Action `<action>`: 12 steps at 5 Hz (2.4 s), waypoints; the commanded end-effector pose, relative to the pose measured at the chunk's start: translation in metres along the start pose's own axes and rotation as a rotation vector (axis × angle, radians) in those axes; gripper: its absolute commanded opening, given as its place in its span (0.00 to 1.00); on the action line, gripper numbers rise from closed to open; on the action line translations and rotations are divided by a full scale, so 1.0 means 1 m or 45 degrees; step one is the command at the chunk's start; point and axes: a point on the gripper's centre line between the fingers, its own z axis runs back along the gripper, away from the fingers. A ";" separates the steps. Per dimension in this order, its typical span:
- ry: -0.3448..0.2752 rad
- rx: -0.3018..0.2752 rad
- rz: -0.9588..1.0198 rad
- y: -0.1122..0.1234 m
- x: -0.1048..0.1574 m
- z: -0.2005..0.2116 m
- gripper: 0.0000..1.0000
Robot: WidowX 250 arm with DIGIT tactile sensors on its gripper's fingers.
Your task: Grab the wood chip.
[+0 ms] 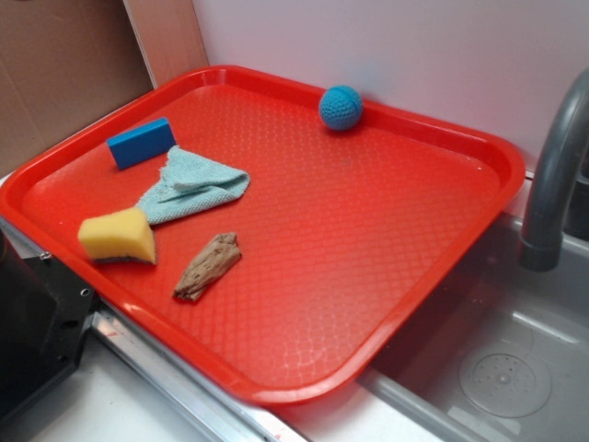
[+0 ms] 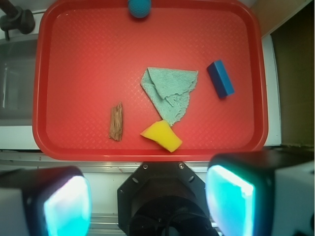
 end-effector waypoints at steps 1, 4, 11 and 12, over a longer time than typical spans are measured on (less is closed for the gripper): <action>0.000 0.000 0.000 0.000 0.000 0.000 1.00; -0.099 -0.038 0.419 -0.043 0.009 -0.057 1.00; 0.032 0.004 0.177 -0.062 0.026 -0.222 0.00; 0.020 0.014 0.186 -0.063 0.024 -0.222 0.00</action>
